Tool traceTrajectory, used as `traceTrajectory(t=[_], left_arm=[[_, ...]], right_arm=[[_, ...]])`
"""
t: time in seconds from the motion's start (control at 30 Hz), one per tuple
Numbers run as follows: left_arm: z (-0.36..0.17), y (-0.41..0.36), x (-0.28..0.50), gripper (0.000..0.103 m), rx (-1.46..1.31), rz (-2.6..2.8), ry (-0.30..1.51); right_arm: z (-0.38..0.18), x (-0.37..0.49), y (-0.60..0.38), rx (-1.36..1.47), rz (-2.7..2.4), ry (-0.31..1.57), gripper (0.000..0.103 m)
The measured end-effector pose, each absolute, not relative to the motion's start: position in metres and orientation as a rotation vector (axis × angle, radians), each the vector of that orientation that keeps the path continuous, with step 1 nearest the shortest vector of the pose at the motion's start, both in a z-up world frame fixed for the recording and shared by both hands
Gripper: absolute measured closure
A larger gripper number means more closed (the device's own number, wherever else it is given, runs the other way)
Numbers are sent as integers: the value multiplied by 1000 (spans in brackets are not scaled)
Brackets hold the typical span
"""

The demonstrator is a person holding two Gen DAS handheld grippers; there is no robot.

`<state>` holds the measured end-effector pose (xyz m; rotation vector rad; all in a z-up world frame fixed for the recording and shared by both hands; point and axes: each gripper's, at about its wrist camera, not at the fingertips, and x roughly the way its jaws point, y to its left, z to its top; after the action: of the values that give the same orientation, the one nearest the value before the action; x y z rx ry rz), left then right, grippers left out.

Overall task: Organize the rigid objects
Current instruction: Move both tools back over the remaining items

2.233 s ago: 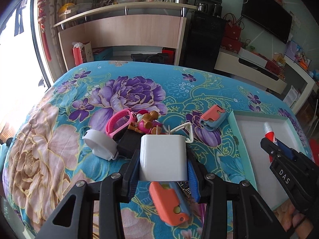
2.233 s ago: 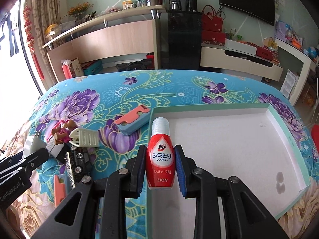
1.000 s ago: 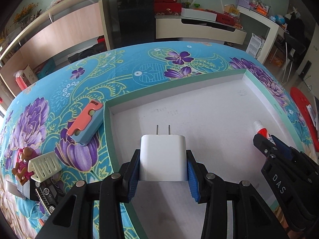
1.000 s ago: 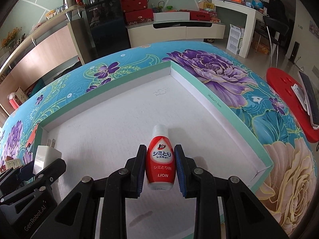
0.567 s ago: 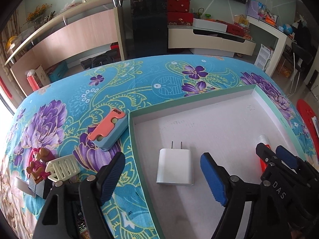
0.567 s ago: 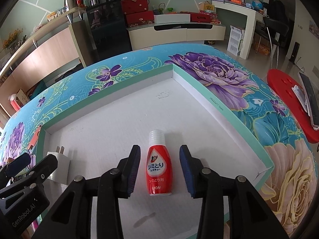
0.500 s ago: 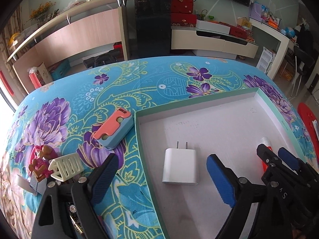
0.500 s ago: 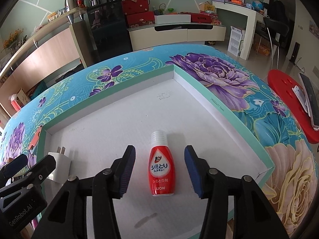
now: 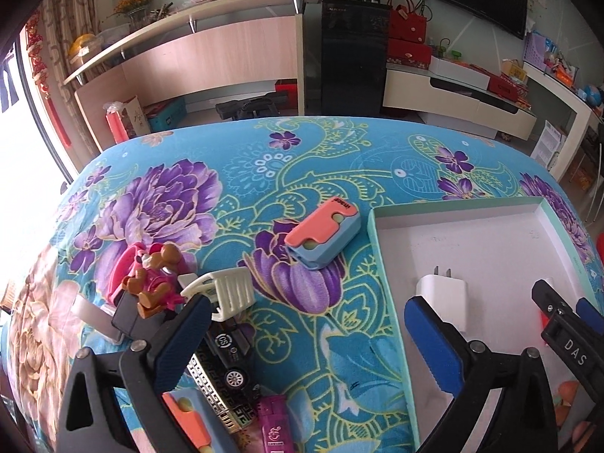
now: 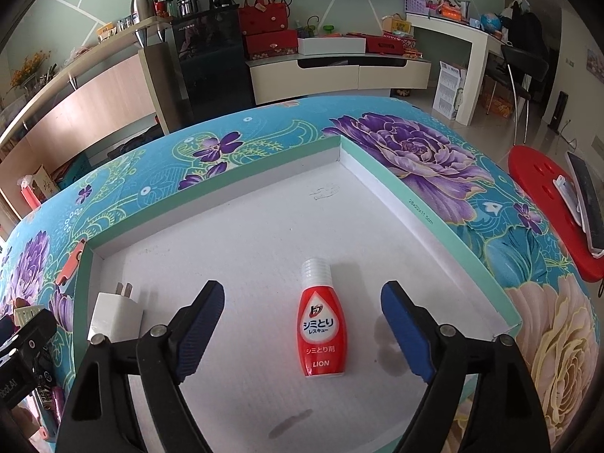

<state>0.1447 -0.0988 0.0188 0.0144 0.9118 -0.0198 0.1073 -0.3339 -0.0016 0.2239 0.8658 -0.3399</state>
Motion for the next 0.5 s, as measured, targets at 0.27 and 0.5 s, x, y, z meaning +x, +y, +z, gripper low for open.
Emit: traceTrajectory(t=[0.27,0.5], left_arm=[[31,-47,133,0,-119,72,862],[38,3,118,0,-197,163,820]], right_arm=[[4,112,-308,163,-272,837,4],[16,113,-280,175,-155,809,4]])
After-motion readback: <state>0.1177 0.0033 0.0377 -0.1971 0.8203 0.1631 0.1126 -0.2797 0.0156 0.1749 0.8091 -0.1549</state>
